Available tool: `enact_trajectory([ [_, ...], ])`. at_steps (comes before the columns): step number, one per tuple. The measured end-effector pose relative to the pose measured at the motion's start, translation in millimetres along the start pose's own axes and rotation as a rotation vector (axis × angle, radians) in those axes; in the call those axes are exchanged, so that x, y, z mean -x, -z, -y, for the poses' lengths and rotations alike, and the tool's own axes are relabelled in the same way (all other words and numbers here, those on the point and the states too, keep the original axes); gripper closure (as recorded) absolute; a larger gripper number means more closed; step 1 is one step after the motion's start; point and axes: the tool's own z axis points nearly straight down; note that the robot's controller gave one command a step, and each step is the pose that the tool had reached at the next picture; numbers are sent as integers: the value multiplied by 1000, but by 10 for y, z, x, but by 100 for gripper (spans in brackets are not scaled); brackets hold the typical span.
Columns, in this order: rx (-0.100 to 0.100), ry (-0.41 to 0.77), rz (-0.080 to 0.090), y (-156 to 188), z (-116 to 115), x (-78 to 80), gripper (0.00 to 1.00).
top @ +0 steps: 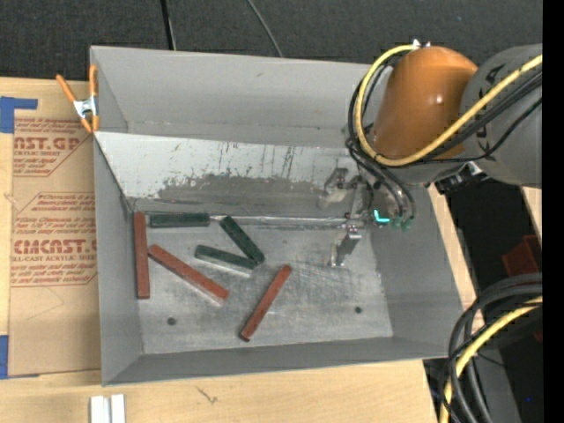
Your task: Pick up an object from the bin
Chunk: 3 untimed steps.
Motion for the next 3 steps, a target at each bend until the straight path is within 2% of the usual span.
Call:
enact_trajectory([
  [1, -1, 0, 8, 41, 1, 16, 0],
  [2, -1, 141, 10, -455, -209, -163, 0],
  [3, -1, 387, 6, -543, -484, -414, 0],
])
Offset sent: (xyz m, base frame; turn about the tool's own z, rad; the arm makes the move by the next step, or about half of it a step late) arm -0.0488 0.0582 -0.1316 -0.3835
